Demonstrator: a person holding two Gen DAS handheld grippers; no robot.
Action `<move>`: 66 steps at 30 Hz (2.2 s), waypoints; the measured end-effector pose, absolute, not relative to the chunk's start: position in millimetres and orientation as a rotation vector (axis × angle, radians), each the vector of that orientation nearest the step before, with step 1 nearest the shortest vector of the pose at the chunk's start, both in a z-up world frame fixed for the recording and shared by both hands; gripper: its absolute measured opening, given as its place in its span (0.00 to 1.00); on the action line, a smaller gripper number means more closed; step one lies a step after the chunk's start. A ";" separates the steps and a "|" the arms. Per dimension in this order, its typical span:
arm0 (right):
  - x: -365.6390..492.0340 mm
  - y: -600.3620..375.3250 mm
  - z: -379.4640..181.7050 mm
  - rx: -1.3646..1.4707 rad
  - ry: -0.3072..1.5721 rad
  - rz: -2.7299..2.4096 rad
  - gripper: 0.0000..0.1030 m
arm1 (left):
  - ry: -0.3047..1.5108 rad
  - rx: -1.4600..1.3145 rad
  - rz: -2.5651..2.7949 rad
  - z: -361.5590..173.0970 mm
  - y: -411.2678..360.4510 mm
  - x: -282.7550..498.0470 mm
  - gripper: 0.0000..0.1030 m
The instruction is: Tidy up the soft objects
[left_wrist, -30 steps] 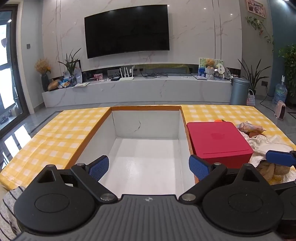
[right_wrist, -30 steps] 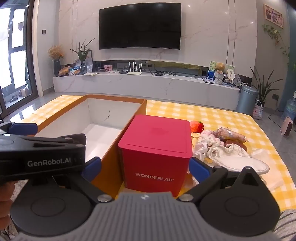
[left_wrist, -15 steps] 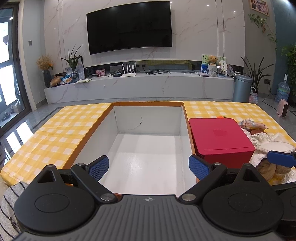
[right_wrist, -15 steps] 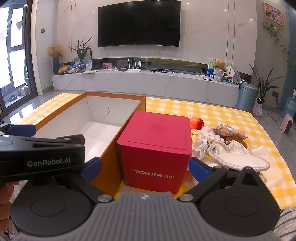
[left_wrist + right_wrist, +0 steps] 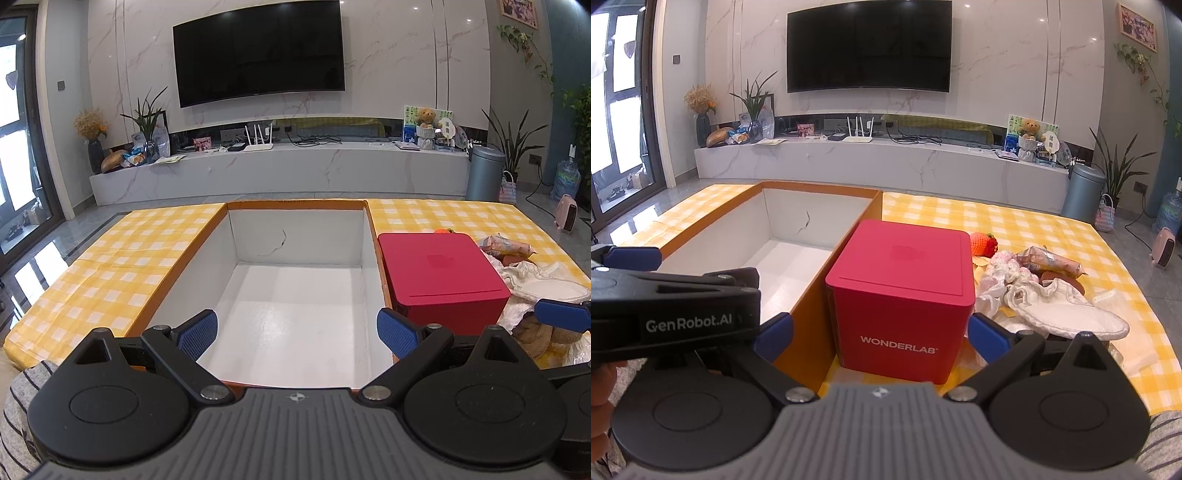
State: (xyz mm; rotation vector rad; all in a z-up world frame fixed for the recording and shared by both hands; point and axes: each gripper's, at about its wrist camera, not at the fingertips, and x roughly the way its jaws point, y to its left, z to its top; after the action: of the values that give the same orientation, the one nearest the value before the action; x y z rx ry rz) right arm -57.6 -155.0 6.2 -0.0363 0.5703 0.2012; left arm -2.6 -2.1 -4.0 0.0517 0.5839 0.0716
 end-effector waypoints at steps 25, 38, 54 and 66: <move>-57.9 -157.5 6.6 -0.041 0.572 0.195 0.95 | 0.568 0.078 0.079 -2.3 -4.8 -7.8 1.00; -60.5 -173.8 14.9 0.002 0.541 0.155 0.96 | 0.484 0.160 0.072 14.8 -12.5 -18.1 1.00; -62.5 -316.6 30.5 0.140 0.559 -0.241 0.97 | 0.620 0.121 -0.188 21.4 -41.9 19.3 0.79; -31.3 -354.6 -0.4 0.312 0.647 -0.232 0.97 | 0.655 0.142 -0.325 8.6 -82.4 46.8 0.78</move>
State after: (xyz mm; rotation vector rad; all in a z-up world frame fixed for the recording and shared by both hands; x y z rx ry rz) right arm -31.3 -354.6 -0.4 0.3119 0.6468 -0.2318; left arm 46.8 -82.4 8.6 0.1418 0.6554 -0.3250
